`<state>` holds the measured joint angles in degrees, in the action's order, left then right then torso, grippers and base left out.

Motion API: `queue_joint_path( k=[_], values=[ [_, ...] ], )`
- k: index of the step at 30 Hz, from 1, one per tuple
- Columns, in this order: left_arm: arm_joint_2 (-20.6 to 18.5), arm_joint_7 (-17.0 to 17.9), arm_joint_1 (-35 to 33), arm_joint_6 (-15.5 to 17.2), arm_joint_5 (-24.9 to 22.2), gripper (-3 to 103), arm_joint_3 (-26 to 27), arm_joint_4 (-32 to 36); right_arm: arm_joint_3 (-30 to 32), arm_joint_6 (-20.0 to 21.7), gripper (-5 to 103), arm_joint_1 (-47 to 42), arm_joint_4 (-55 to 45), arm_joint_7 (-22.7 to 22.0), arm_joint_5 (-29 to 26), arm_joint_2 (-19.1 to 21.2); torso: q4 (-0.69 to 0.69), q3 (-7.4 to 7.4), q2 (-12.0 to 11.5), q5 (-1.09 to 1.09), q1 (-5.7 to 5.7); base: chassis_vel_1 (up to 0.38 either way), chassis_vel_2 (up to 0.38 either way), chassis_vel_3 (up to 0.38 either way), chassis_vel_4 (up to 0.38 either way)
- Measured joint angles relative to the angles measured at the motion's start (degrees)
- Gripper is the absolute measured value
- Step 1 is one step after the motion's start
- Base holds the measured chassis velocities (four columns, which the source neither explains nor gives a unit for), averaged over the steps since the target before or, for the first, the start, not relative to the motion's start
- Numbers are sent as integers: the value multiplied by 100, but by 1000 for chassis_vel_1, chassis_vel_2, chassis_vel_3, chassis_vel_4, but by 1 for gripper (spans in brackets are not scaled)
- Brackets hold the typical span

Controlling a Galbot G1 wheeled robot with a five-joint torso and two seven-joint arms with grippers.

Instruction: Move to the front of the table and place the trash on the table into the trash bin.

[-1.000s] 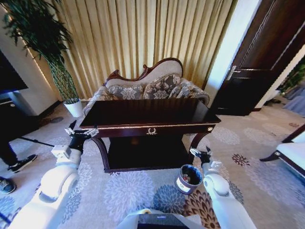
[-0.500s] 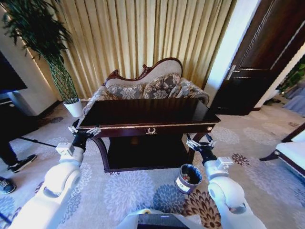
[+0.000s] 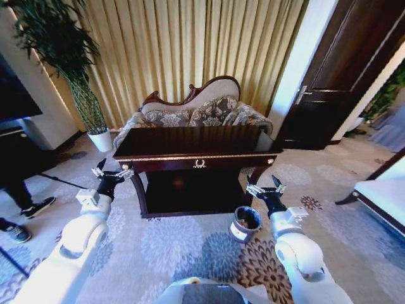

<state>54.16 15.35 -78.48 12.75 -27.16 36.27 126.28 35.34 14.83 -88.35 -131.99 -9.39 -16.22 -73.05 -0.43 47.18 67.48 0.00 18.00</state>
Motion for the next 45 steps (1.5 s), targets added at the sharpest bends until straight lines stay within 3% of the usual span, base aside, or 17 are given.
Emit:
queue_joint_path(
  k=[20, 23, 25, 30, 35, 45],
  values=[
    [-5, -16, -54, -65, 12, 100, -21, 30, 24, -66, 100, 7, 96, -1, -79, -6, -1, 0, 1, 5, 1, 353, -351, -354, 343],
    [16, -8, -83, -72, 7, 100, -43, 56, 25, -110, 100, 7, 143, -1, -75, -4, -1, -1, 2, -7, -1, 266, -325, -288, 321],
    [44, 1, -125, -79, -3, 100, -76, 104, 39, -126, 100, 7, 198, -2, -71, -3, -2, -3, 5, 5, -7, 261, -232, -258, 256],
    [141, 29, -236, -98, -88, 100, -142, 196, 100, -142, 100, 5, 347, -5, -57, -7, 4, -4, 6, -7, -6, 62, -32, -129, 113],
    [215, 175, -303, -189, -289, 100, -254, 235, 184, -168, 100, -3, 476, -64, -52, -7, -4, 4, -5, 2, 10, -40, 20, 24, -55],
    [335, 436, -319, -280, -236, 100, -345, 273, 193, -232, 100, 21, 471, -212, -61, -21, -1, -2, 3, 0, -4, -23, 7, 16, -23]
  ],
)
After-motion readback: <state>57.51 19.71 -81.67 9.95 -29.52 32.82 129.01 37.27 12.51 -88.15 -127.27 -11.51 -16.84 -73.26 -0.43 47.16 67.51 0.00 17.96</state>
